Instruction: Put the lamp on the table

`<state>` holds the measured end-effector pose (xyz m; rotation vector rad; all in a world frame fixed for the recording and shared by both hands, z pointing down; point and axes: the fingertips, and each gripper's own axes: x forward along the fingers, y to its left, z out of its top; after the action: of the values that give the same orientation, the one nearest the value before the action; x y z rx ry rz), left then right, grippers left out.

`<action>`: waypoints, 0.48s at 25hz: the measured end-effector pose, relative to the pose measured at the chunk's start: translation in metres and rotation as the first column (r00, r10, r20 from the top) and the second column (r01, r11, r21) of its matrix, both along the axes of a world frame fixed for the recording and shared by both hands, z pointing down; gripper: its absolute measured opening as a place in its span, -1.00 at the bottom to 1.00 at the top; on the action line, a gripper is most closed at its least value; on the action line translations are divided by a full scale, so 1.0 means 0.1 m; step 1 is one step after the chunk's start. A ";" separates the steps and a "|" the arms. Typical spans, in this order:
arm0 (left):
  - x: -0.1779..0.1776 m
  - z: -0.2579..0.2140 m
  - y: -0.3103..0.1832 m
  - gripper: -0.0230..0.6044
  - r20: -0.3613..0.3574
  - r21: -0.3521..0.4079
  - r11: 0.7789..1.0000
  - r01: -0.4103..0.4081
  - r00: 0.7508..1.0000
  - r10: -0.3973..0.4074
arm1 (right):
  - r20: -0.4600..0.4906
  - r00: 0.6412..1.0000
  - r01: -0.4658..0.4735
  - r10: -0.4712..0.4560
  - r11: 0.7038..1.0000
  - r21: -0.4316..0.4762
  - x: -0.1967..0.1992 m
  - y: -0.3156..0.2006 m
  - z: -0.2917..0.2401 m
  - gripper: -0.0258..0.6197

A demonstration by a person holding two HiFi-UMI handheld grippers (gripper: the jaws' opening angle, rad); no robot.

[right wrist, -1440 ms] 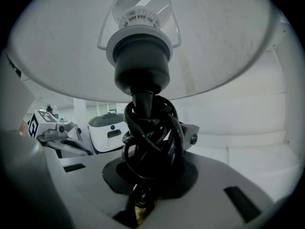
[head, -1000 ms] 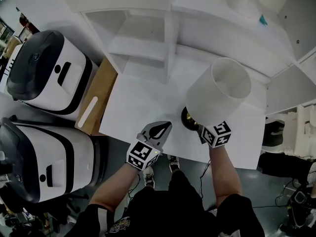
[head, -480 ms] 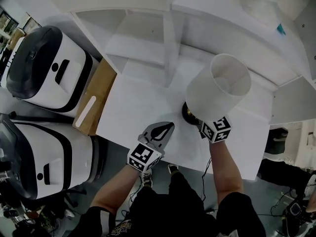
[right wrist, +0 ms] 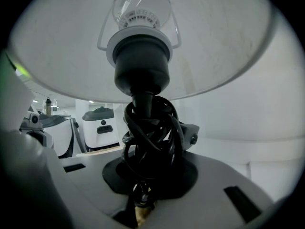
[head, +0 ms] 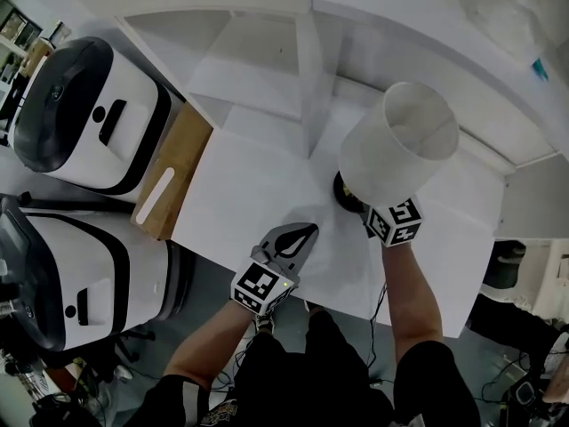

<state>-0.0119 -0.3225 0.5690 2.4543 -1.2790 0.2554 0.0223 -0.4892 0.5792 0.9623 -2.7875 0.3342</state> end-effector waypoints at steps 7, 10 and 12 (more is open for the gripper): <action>-0.04 0.08 -0.04 -0.91 -0.004 -0.016 0.999 0.035 0.999 -0.035 | -0.005 1.000 0.028 -0.028 0.999 0.018 -0.15 -0.23 0.10 -0.70; -0.09 0.10 -0.04 -0.91 -0.007 -0.020 0.999 0.048 0.999 -0.048 | -0.015 0.999 0.037 -0.036 0.999 0.029 -0.22 -0.31 0.15 -0.70; -0.12 0.12 -0.02 -0.91 -0.004 -0.027 0.998 0.055 0.998 -0.055 | -0.015 0.999 0.040 -0.040 0.999 0.033 -0.25 -0.35 0.17 -0.70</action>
<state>-0.0242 -0.3245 0.5813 2.3915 -1.3309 0.2512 -0.0029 -0.5240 0.5962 0.9109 -2.8032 0.2756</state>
